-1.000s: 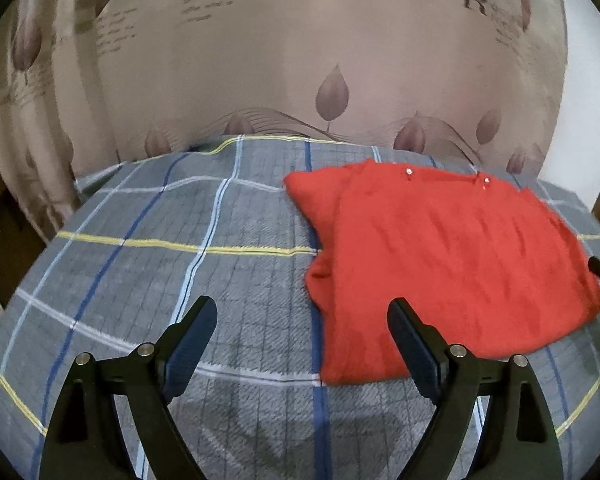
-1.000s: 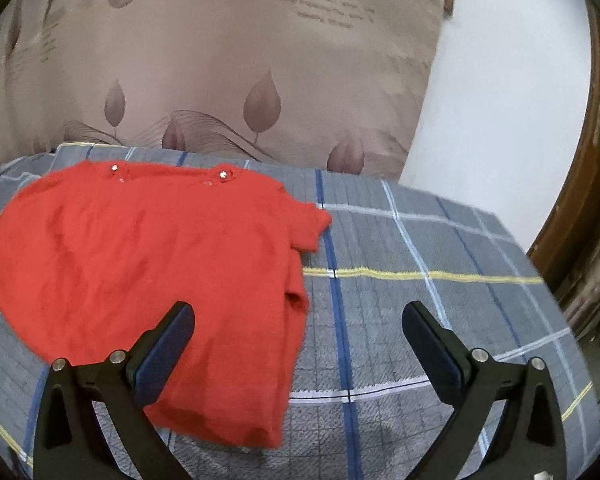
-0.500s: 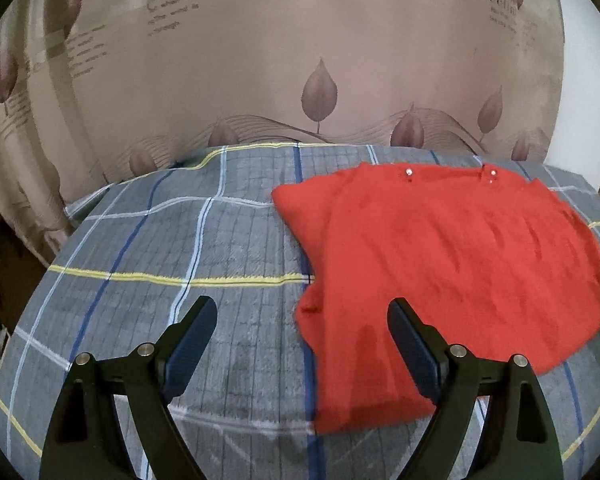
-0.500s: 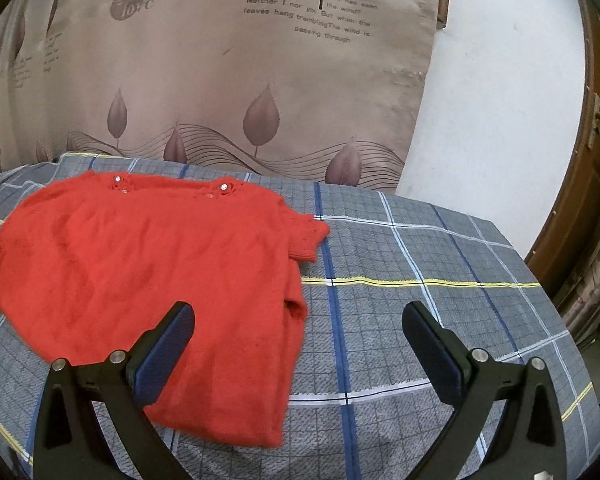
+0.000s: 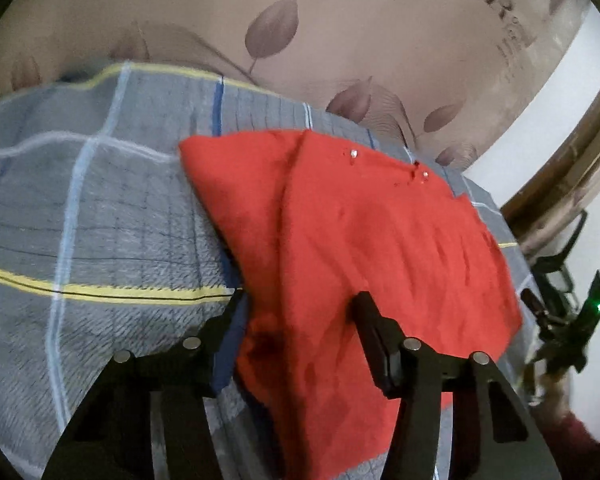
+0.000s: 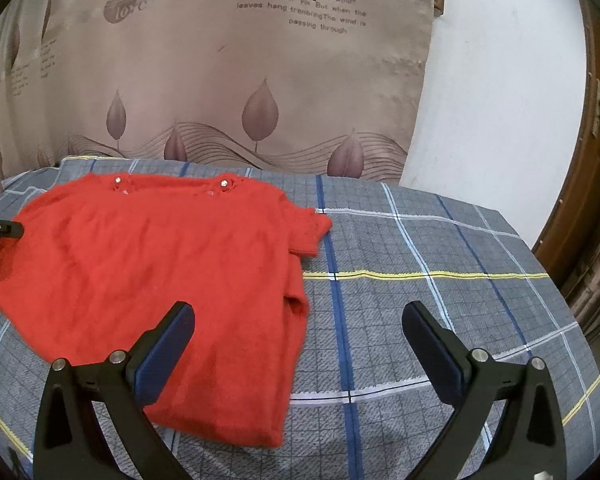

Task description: Fold small clothes

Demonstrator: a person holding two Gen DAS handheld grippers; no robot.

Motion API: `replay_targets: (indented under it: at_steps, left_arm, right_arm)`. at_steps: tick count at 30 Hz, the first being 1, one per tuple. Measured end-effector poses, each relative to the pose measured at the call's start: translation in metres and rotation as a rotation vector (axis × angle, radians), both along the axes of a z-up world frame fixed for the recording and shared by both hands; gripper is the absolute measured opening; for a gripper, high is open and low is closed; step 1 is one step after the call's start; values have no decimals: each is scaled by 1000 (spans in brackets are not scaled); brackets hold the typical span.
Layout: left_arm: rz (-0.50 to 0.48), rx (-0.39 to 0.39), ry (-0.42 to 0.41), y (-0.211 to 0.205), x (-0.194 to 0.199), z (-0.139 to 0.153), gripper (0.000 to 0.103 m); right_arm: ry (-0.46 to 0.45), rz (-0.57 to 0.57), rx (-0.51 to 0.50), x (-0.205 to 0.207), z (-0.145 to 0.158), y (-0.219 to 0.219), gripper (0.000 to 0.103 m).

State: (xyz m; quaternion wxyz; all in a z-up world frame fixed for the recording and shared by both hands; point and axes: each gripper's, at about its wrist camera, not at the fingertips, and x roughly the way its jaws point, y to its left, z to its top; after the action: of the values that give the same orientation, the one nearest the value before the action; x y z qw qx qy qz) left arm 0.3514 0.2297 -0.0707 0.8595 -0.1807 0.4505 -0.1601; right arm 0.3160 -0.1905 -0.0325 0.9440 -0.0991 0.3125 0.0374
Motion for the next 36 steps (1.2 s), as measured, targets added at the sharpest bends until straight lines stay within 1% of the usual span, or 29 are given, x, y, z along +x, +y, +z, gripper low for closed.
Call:
replay_targets:
  at_steps: [2, 5, 10, 12, 14, 15, 16, 17, 18, 20, 21, 23, 26, 28, 29, 30, 33, 36]
  left_arm:
    - [-13, -55, 13, 6, 6, -3, 55]
    - [-46, -167, 44, 14, 17, -8, 55]
    - [-75, -282, 68, 17, 44, -15, 55]
    - [-64, -306, 76, 17, 51, -16, 55]
    - [-66, -276, 71, 11, 54, -13, 55]
    - [-69, -237, 58, 6, 54, -11, 51]
    - [-66, -196, 47, 2, 54, -9, 40]
    - [-58, -169, 44, -1, 54, -9, 33]
    - [-47, -158, 51, -2, 54, -10, 26]
    - [-11, -173, 53, 0, 54, -11, 22]
    - [3, -169, 56, -1, 54, -10, 21]
    - [18, -136, 47, -6, 52, -6, 21]
    - [6, -96, 32, -11, 53, -1, 21]
    - [-4, -97, 32, -10, 54, 2, 21]
    - [-2, -89, 31, -9, 54, 2, 21]
    - [-5, -90, 33, -9, 54, 2, 21]
    - [4, -89, 59, -8, 56, -2, 21]
    - [18, -75, 53, -9, 55, -1, 21]
  right_arm:
    - [4, 3, 0, 0, 0, 0, 103]
    - [6, 6, -4, 0, 0, 0, 103]
    - [7, 6, -2, 1, 0, 0, 103]
    - [7, 7, 0, 2, -1, 1, 103]
    - [8, 6, 0, 1, -1, 1, 103]
    - [7, 6, 0, 1, -1, 1, 103]
    - [7, 6, 0, 1, -1, 1, 103]
    - [6, 6, 2, 0, -1, 1, 103]
    - [7, 7, 2, 1, -1, 1, 103]
    - [9, 6, 3, 1, -1, 1, 103]
    - [11, 8, 4, 2, -2, 1, 103]
    - [9, 8, 6, 2, -2, 1, 103]
    - [5, 13, 32, 1, -1, -2, 103]
    - [-6, 16, 96, -2, 2, -9, 103]
    - [-1, 31, 149, -3, 3, -14, 103]
    - [21, 55, 209, -2, 4, -18, 103]
    - [67, 113, 323, 8, 9, -18, 103]
    - [78, 156, 324, 22, 13, -4, 103]
